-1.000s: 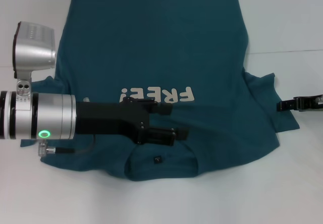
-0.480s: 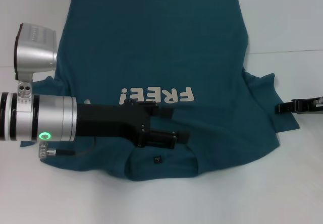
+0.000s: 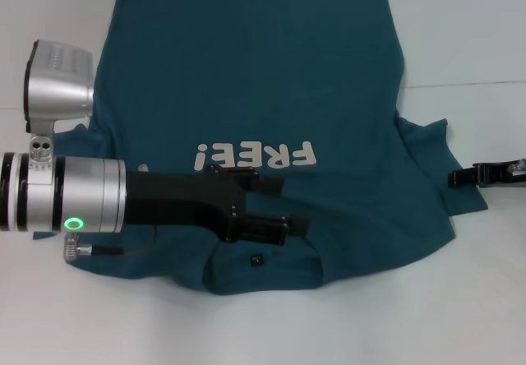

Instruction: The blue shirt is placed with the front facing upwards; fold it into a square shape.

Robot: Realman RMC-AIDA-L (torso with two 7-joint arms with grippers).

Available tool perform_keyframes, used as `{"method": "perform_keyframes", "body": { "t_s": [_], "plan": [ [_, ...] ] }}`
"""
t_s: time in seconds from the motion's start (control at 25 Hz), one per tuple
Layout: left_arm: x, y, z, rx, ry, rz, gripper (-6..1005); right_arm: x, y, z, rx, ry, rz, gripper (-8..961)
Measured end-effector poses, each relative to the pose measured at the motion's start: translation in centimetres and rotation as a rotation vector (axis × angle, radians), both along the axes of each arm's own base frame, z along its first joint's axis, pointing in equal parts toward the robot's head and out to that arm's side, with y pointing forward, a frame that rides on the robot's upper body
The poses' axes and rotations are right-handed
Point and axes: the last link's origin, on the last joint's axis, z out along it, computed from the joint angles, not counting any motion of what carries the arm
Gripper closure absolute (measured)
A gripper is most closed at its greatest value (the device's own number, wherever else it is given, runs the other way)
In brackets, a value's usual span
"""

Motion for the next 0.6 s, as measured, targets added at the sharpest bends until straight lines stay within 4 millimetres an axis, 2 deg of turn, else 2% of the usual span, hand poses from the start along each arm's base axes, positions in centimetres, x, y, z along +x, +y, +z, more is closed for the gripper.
{"method": "perform_keyframes", "body": {
  "t_s": [0.2, 0.6],
  "plan": [
    [0.00, -0.01, 0.00, -0.001, 0.000, 0.000, 126, 0.08, 0.02, 0.01, 0.005, -0.001, -0.002, 325],
    [0.04, -0.02, -0.04, -0.002, 0.001, -0.002, 126, 0.20, -0.04, -0.26, 0.001, -0.005, -0.005, 330]
  ]
}}
